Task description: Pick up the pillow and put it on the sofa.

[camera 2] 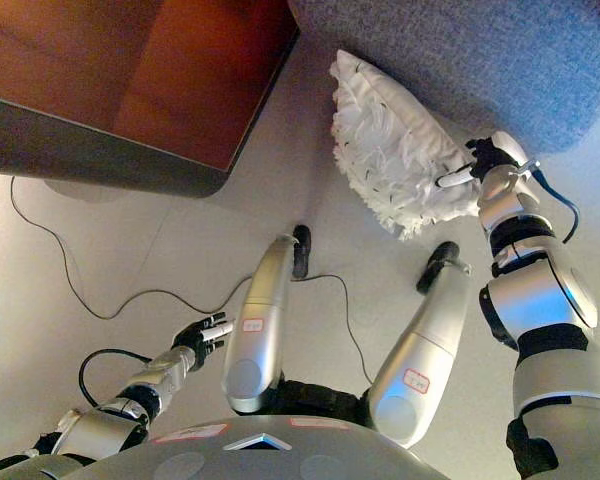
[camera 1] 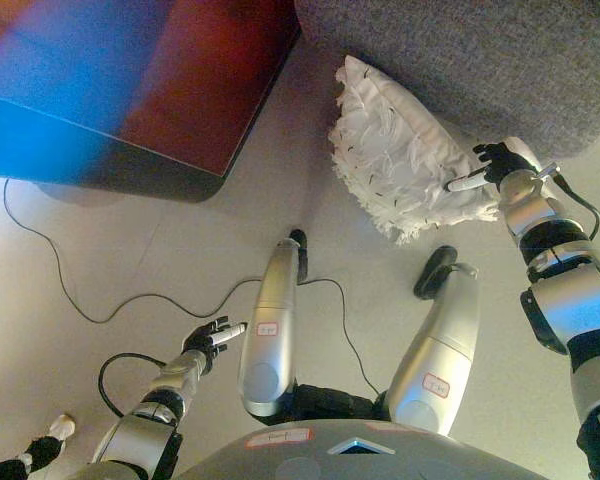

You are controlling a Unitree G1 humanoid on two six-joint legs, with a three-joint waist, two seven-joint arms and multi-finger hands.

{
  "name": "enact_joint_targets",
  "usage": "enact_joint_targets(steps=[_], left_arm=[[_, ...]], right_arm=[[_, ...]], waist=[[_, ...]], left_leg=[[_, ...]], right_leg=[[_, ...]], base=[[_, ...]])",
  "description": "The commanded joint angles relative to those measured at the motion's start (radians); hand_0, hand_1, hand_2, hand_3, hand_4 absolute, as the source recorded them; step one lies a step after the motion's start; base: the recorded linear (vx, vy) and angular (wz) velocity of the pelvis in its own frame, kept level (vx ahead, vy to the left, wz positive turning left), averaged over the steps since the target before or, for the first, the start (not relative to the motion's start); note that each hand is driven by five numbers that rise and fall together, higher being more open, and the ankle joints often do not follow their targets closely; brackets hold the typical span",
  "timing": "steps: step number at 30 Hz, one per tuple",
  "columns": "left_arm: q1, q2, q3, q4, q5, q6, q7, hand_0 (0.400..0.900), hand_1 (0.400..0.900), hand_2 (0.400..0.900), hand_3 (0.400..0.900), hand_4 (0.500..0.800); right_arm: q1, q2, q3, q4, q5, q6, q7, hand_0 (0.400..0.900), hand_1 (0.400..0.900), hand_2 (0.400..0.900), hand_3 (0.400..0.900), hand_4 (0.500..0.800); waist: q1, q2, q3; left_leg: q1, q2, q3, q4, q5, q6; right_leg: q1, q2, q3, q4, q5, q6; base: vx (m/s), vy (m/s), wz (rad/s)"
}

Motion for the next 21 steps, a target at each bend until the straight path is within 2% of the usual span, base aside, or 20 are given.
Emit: enact_joint_targets(steps=[1, 10, 14, 21], left_arm=[[0.111, 0.09, 0.003, 0.012, -0.062, -0.008, 0.027, 0.9, 0.9, 0.9, 0.9, 0.8], [0.164, 0.084, 0.047, -0.024, -0.093, -0.016, 0.043, 0.9, 0.9, 0.9, 0.9, 0.8], [0.186, 0.086, 0.07, -0.017, -0.085, -0.039, 0.031, 0.9, 0.9, 0.9, 0.9, 0.8], [0.232, 0.082, 0.085, -0.075, -0.098, -0.029, 0.041, 0.9, 0.9, 0.9, 0.9, 0.8]], right_arm=[[-0.108, -0.042, -0.002, -0.023, 0.035, -0.013, -0.003, 0.9, 0.9, 0.9, 0.9, 0.8], [-0.196, -0.034, 0.027, -0.023, 0.098, 0.022, 0.099, 0.9, 0.9, 0.9, 0.9, 0.8], [-0.215, -0.02, 0.025, -0.02, 0.119, 0.016, 0.093, 0.9, 0.9, 0.9, 0.9, 0.8], [-0.273, -0.013, 0.03, -0.018, 0.145, 0.031, 0.114, 0.9, 0.9, 0.9, 0.9, 0.8]], waist=[[0.002, 0.003, -0.002], [0.019, 0.008, 0.003], [0.026, 0.007, 0.004], [0.034, 0.028, 0.004]], left_leg=[[0.013, 0.038, -0.06, 0.029, -0.071, 0.027], [-0.096, 0.041, -0.074, 0.155, -0.111, 0.035], [-0.138, 0.036, -0.081, 0.201, -0.124, 0.036], [-0.213, 0.034, -0.074, 0.285, -0.148, 0.034]], right_leg=[[-0.002, -0.044, 0.106, 0.085, -0.101, 0.013], [-0.13, -0.036, 0.143, 0.176, -0.105, 0.01], [-0.168, -0.031, 0.154, 0.211, -0.111, 0.011], [-0.239, -0.032, 0.18, 0.279, -0.127, 0.009]], base=[[-0.04, 0.084, -0.06], [-0.03, 0.106, -0.05], [-0.02, 0.059, 0.01], [-0.01, 0.077, 0.05]])
